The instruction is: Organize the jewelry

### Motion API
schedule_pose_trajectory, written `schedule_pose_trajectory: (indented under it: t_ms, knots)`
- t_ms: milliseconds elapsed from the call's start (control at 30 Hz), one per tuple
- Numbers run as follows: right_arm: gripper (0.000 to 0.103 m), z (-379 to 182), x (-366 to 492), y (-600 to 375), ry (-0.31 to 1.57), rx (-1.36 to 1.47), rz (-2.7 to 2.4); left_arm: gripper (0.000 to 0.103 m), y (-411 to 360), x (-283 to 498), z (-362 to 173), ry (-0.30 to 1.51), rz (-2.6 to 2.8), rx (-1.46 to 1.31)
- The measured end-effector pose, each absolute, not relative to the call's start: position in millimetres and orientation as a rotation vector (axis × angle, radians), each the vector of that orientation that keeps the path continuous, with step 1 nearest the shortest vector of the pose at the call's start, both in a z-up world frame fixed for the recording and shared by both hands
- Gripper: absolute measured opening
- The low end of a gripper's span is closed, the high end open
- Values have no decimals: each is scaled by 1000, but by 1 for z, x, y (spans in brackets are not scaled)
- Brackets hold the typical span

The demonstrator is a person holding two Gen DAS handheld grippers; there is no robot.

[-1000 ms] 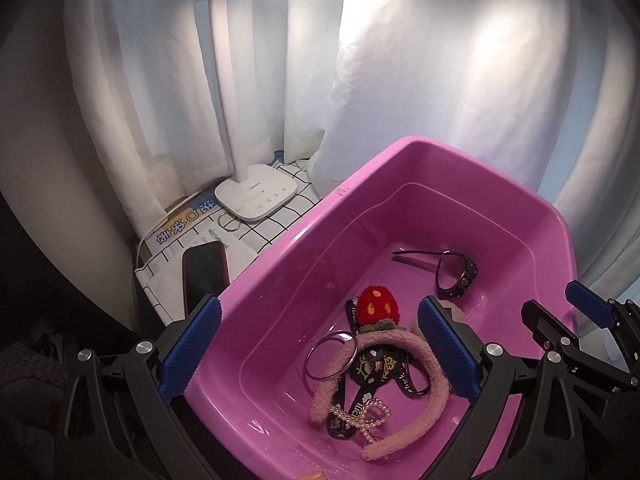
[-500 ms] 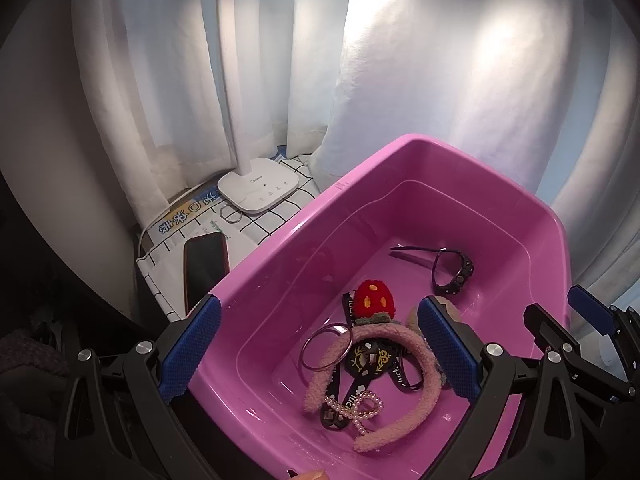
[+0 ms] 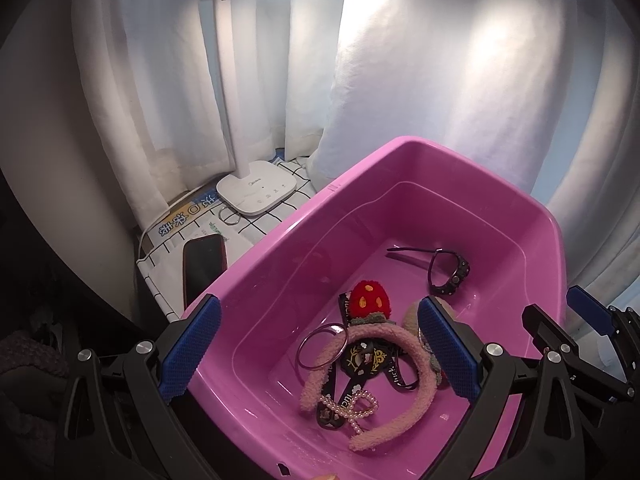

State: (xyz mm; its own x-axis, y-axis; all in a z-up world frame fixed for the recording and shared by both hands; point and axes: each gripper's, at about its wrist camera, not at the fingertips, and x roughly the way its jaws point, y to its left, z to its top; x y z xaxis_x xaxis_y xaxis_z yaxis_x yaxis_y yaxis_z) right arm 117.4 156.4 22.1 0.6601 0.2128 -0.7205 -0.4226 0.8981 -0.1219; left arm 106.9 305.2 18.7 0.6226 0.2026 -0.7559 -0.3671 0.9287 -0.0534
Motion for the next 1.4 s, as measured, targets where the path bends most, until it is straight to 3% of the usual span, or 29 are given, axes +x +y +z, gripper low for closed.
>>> schedule_pose_trajectory:
  t_ms: [1400]
  knots:
    - [56, 26, 114, 149, 760, -295, 363, 97, 300, 103, 19, 852, 335, -208]
